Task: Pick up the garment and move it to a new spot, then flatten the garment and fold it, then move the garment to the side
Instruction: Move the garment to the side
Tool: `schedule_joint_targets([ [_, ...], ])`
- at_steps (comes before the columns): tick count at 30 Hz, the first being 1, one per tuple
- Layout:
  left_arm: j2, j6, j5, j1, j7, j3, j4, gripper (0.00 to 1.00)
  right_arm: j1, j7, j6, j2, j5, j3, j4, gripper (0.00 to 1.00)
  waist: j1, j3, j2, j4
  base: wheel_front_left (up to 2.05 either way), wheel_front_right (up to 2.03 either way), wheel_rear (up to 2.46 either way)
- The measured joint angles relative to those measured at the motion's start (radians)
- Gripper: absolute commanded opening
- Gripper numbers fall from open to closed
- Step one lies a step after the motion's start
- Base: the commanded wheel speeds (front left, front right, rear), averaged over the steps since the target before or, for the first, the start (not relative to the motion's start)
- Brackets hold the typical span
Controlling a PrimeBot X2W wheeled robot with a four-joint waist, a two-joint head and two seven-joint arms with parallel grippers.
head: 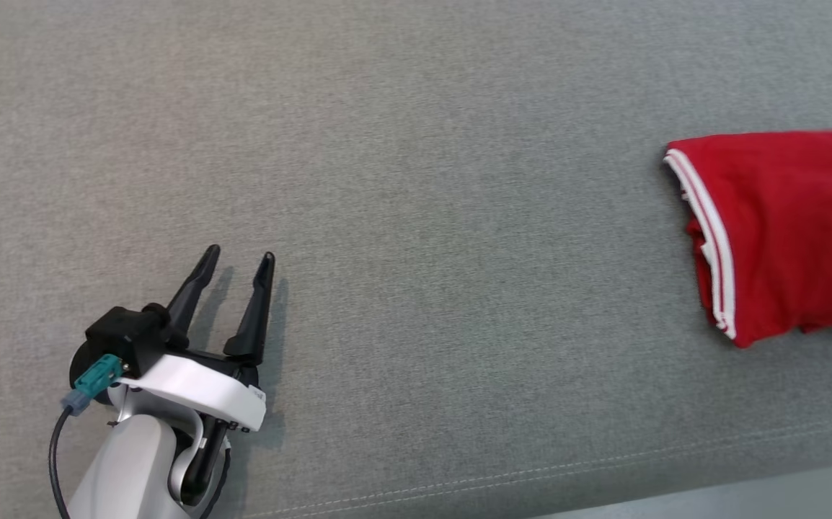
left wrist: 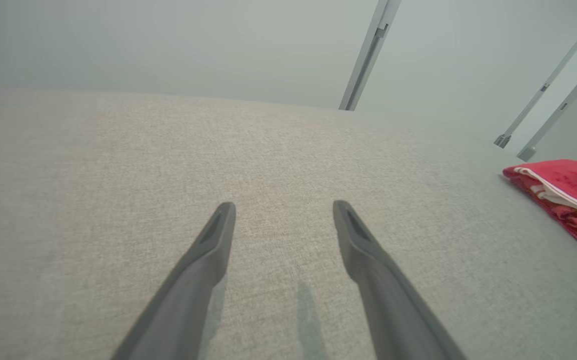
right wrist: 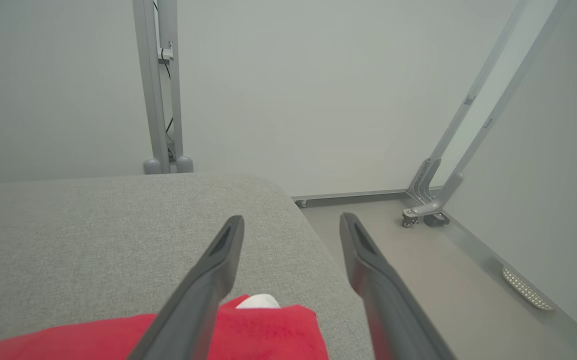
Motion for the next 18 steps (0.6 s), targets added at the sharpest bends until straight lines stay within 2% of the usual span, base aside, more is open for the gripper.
schedule_joint_targets([
  [2, -0.001, 0.0, 0.0, 0.0, 0.0, 0.014, 0.002, 1.0, -0.002, -0.025, 0.0, 0.055, -0.048, -0.035, -0.037, 1.0, 0.0, -0.002, 0.0, 0.013, 0.0, 0.0, 0.0],
  [6, -0.01, 0.0, 0.0, 0.002, 0.0, 0.074, 0.012, 1.0, 0.008, -0.048, 0.0, 0.181, -0.064, -0.014, -0.123, 1.0, 0.0, -0.032, 0.0, 0.025, 0.0, 0.0, 0.0],
  [10, -0.027, 0.0, 0.011, 0.007, 0.0, 0.131, 0.036, 1.0, 0.08, -0.049, 0.0, 0.218, -0.032, 0.068, -0.228, 1.0, 0.0, -0.072, 0.0, 0.038, 0.0, 0.0, 0.0],
  [15, -0.06, 0.0, 0.046, 0.033, 0.0, 0.183, 0.067, 1.0, 0.223, -0.05, 0.0, 0.251, 0.066, 0.181, -0.332, 1.0, 0.0, -0.126, 0.0, 0.063, 0.0, 0.0, 0.0],
  [18, -0.07, 0.0, 0.07, 0.045, 0.0, 0.203, 0.074, 1.0, 0.275, -0.049, 0.0, 0.255, 0.091, 0.207, -0.366, 1.0, 0.0, -0.147, 0.0, 0.075, 0.0, 0.0, 0.0],
])
